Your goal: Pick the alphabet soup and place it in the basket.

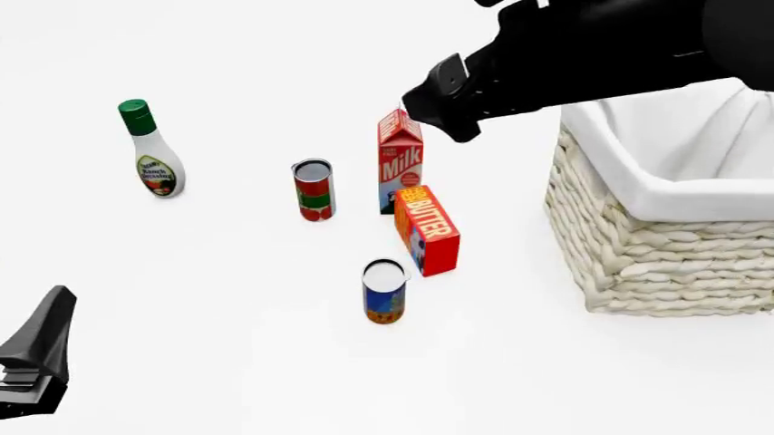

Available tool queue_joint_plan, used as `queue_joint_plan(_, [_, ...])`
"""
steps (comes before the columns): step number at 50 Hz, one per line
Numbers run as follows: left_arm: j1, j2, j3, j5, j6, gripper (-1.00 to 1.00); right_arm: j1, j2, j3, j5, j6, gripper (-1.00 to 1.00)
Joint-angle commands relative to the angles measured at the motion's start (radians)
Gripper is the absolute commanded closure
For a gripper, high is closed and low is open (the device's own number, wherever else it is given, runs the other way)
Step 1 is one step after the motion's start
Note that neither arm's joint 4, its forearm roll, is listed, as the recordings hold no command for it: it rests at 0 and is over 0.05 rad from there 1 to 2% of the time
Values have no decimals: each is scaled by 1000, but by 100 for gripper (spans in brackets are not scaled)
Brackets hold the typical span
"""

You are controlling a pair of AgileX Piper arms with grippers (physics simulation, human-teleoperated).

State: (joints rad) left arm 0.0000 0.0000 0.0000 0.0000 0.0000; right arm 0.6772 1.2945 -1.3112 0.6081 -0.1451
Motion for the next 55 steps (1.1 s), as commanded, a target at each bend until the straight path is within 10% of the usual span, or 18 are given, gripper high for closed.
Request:
queue_joint_plan(1, [0, 0, 0, 0, 0, -100, 45, 65, 9, -42, 29, -100])
queue_joint_plan(55, [0, 0, 0, 0, 0, -100, 96, 306, 102, -229, 67, -100])
